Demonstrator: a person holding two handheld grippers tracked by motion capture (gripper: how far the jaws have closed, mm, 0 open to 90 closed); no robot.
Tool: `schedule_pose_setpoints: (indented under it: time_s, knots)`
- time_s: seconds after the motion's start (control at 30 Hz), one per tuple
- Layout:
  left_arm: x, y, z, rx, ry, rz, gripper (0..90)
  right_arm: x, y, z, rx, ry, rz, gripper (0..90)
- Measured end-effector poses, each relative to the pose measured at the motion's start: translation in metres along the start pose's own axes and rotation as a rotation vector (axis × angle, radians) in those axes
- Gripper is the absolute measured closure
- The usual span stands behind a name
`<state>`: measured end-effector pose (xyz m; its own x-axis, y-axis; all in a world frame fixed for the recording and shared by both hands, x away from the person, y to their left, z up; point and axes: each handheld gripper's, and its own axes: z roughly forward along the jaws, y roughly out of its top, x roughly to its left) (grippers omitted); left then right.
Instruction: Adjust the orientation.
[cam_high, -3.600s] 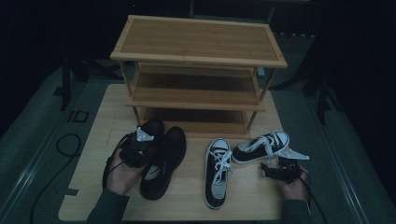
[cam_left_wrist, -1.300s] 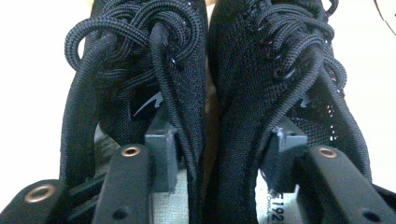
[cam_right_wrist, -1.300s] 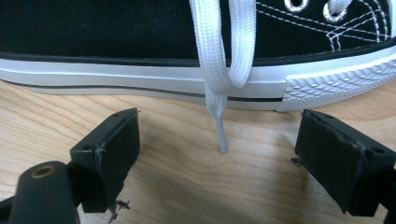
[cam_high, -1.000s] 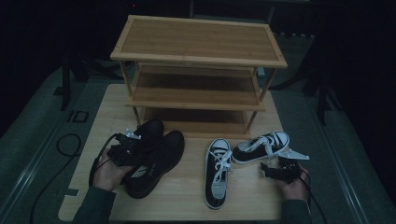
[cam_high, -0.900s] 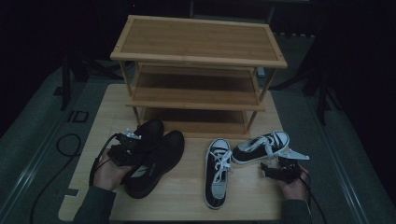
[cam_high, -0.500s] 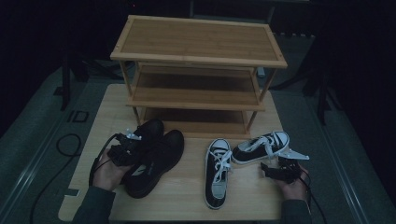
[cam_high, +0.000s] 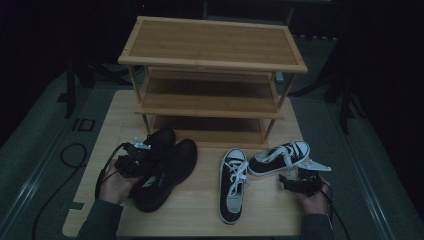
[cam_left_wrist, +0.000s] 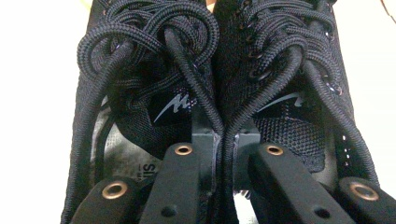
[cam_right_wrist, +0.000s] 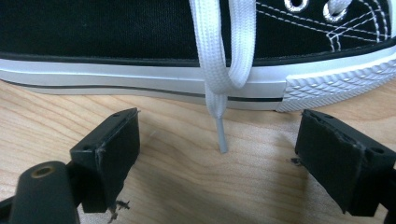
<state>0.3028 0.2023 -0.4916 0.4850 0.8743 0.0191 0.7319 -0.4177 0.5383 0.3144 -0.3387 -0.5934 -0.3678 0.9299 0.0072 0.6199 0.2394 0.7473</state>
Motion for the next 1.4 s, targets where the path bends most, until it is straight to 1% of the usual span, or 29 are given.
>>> schedule_pose_setpoints:
  time_s: [0.1,0.33,0.57,0.77,1.07,1.4]
  knots:
    - [-0.001,0.002,-0.002,0.007,0.002,0.008,84.5,0.0,0.0,0.0,0.0,0.0,0.0,13.7]
    - [-0.002,0.004,-0.003,-0.005,0.0,-0.013,84.6,0.0,0.0,0.0,0.0,0.0,0.0,13.7]
    - [-0.005,0.007,-0.004,-0.008,0.008,-0.015,84.6,0.0,0.0,0.0,0.0,0.0,0.0,13.7]
    - [-0.006,0.01,-0.005,-0.004,0.005,-0.006,84.6,0.0,0.0,0.0,0.0,0.0,0.0,13.7]
    - [-0.009,0.018,-0.009,-0.018,0.006,-0.004,84.6,0.0,0.0,0.0,0.0,0.0,0.0,13.7]
    - [-0.014,0.026,-0.007,-0.023,0.003,0.0,84.6,0.0,0.0,0.0,0.0,0.0,0.001,13.7]
